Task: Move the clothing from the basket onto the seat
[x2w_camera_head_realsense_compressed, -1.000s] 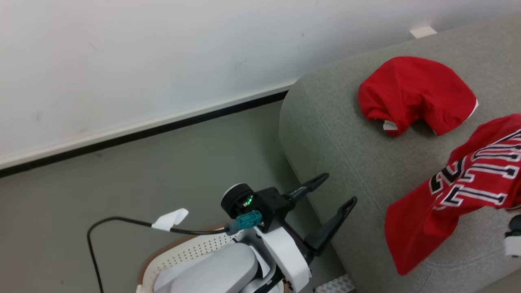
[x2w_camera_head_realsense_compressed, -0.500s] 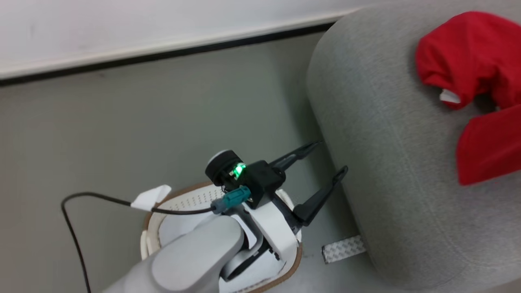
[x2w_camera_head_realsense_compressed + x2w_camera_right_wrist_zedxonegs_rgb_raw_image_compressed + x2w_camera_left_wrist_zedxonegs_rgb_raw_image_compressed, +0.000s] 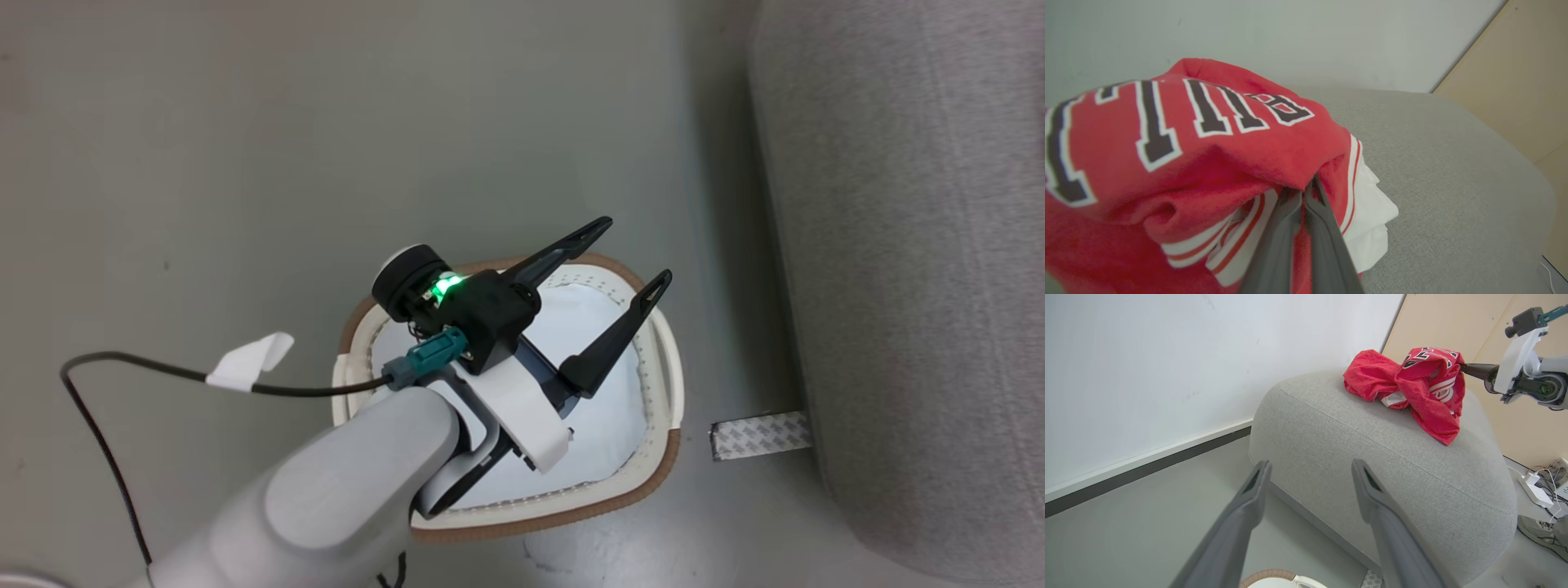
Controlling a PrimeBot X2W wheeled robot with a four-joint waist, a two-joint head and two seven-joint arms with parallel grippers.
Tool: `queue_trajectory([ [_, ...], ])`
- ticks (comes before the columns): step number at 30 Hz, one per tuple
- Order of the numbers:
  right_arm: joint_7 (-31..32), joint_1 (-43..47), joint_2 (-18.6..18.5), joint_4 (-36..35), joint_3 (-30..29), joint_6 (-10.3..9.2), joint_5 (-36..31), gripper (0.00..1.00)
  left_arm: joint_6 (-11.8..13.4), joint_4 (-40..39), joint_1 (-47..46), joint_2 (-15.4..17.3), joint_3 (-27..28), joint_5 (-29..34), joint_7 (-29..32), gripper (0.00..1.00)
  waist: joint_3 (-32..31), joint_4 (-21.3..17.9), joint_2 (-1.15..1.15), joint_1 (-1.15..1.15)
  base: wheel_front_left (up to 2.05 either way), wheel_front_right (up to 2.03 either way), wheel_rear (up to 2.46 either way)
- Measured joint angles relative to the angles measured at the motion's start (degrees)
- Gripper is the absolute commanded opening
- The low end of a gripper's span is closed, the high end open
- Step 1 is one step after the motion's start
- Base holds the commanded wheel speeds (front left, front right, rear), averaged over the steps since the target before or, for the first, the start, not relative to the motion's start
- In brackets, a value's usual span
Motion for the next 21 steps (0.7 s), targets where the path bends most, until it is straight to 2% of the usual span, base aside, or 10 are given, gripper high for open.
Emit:
queue_trajectory([
  [4, 6.3, -1.1, -1.0, 6.1, 3.4, 0.00, -1.9, 0.00, 0.0, 0.2, -0.3, -0.2, 0.4, 0.0, -0.3, 1.00, 1.5, 1.9, 0.00, 0.00, 0.00, 0.00, 0.00],
  [9, 9.5, -2.1, -2.6, 9.0, 6.5, 0.01, -2.5, 0.00, -0.2, 1.2, -0.3, -0.5, 0.7, 0.0, -1.1, 1.00, 1.0, 2.8, 0.00, -0.01, 0.00, 0.00, 0.00],
  [10, 9.8, -2.2, -2.8, 9.4, 7.0, 0.01, -2.5, 0.10, -0.3, 1.4, -0.3, -0.6, 0.8, 0.0, -1.2, 1.00, 0.5, 2.8, 0.00, -0.01, 0.00, 0.00, 0.00],
  [11, 10.1, -2.2, -2.9, 9.7, 7.5, 0.01, -2.5, 0.41, -0.3, 1.6, -0.1, -0.7, 0.8, 0.0, -1.2, 1.00, 0.1, 2.8, 0.00, -0.01, 0.00, 0.00, 0.00],
  [12, 10.1, -2.3, -2.9, 9.9, 7.9, 0.01, -2.5, 1.00, -0.3, 1.9, 0.1, -0.7, 0.9, -0.1, -1.3, 1.00, -0.5, 2.7, 0.00, -0.01, 0.00, 0.00, 0.00],
  [17, 12.1, -2.6, -2.9, 9.9, 11.4, 0.01, -2.0, 1.00, -0.3, 2.9, 1.4, -1.3, 1.2, -0.4, -1.7, 1.00, -3.4, 2.5, 0.00, -0.01, 0.00, 0.00, 0.00],
  [21, 17.3, -1.7, -3.8, 8.1, 16.5, 0.01, 0.1, 1.00, -0.3, 4.4, 3.9, -1.5, 1.9, -1.2, -1.8, 1.00, -7.5, 2.1, 0.00, -0.02, 0.00, 0.00, 0.00],
])
